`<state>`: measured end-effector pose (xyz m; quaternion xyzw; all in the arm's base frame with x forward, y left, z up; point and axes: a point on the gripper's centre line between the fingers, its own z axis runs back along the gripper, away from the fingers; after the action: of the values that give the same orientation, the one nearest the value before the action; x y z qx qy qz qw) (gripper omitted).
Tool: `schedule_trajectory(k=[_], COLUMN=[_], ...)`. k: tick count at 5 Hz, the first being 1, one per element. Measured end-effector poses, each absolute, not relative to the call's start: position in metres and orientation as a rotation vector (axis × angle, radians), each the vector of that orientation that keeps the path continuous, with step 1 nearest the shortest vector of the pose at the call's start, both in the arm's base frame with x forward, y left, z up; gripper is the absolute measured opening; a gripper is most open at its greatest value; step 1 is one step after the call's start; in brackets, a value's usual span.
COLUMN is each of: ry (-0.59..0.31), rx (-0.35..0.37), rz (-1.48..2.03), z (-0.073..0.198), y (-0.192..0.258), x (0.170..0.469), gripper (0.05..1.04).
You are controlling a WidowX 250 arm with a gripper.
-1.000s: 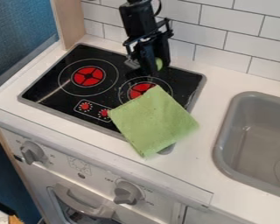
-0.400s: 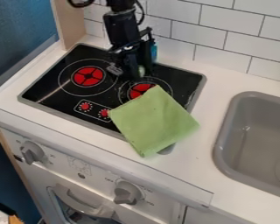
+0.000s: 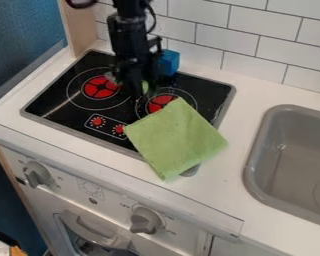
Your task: Moves green spatula from right side to the middle of stove
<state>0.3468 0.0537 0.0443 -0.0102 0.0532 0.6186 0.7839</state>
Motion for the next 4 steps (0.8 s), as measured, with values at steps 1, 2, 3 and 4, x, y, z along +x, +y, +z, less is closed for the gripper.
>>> schedule_trajectory(k=[1,2,3,4], ry=[0.06,0.057,0.061,0.084], rx=[0.055,0.07,0.076,0.105], rz=[1.306,1.302,1.286,1.234], z=[0.0496,0.0513,0.0514,0.0574], y=[0.0516,0.0526,0.0529,0.0512], x=[0.3442,0.3429,0.3419,0.3386], gripper=[0.8,1.004,1.004,1.0])
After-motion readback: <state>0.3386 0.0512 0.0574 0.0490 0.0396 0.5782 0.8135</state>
